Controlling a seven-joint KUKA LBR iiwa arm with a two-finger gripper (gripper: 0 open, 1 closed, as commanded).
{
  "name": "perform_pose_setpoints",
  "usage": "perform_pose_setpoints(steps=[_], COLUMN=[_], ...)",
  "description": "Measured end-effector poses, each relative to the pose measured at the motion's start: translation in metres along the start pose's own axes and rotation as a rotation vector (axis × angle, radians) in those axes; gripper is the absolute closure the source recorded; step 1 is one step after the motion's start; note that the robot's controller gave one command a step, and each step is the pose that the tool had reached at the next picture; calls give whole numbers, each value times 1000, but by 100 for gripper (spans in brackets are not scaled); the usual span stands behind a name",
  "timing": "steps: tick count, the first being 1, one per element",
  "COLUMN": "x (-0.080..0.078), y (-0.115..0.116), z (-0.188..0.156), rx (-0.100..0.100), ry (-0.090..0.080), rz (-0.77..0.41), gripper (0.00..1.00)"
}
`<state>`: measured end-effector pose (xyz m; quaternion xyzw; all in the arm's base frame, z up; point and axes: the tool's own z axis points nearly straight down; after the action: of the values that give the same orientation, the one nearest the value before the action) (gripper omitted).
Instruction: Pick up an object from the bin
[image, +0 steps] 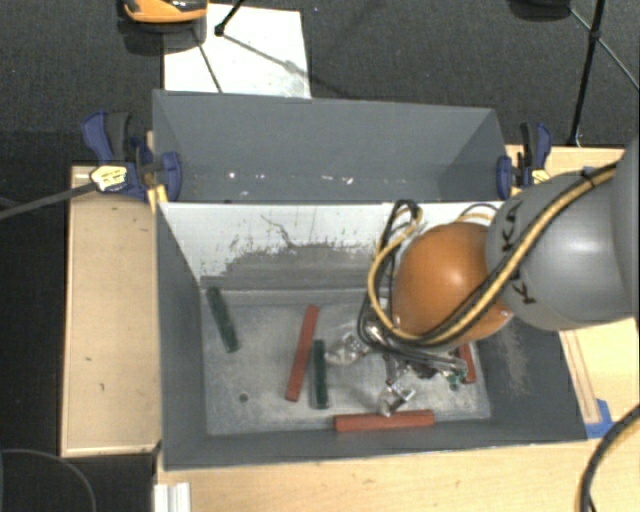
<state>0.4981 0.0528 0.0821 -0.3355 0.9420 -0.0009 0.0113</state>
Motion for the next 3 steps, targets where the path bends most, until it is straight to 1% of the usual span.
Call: perform_pose_setpoints(steps=[1,2,3], x=[-104,-103,-103], y=[-23,-23,-23], z=[1,1,1], rx=[-9,-10,-10], ry=[17,17,18], rz=[-22,-20,-19], gripper=[100,0,0])
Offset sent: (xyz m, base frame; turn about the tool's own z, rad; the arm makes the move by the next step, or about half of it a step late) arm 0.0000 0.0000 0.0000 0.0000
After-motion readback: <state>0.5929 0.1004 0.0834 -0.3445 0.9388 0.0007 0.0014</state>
